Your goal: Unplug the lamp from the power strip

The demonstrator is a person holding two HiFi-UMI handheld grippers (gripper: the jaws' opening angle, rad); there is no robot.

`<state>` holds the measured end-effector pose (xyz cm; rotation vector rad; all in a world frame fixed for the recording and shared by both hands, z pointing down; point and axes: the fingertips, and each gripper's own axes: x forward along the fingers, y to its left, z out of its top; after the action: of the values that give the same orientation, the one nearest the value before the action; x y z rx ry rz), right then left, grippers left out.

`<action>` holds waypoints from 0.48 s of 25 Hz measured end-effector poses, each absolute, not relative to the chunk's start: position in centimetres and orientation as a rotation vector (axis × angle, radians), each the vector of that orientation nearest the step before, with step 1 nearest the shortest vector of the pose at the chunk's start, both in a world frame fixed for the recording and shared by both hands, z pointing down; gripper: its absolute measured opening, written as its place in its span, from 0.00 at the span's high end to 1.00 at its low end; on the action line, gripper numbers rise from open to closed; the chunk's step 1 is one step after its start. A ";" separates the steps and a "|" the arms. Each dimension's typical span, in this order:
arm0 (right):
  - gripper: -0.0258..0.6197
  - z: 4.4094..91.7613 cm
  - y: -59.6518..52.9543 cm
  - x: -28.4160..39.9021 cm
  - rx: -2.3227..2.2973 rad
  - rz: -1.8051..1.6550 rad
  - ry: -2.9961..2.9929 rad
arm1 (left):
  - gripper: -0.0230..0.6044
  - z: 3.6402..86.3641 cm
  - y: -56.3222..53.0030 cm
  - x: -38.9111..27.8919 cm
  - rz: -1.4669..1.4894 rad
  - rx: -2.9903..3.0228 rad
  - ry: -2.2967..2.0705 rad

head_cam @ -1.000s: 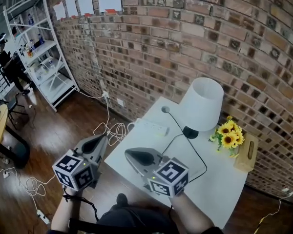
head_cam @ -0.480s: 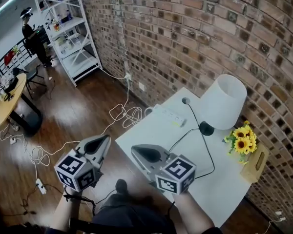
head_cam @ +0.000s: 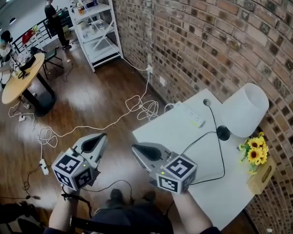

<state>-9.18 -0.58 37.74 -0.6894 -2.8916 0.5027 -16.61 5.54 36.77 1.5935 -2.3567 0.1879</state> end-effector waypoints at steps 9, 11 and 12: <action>0.96 36.3 9.0 -12.9 -0.863 0.365 -2.862 | 0.93 36.7 15.1 -18.3 0.197 1.486 -2.451; 0.96 34.8 13.0 -14.0 -0.943 0.345 -2.870 | 0.93 36.2 19.0 -19.1 0.209 1.451 -2.495; 0.96 34.1 15.2 -14.4 -0.983 0.331 -2.871 | 0.93 35.9 21.3 -19.5 0.202 1.428 -2.521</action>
<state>-14.40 15.19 34.10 -0.9825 -2.8714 0.3307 -19.51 21.34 35.89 1.4279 -2.5209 0.2021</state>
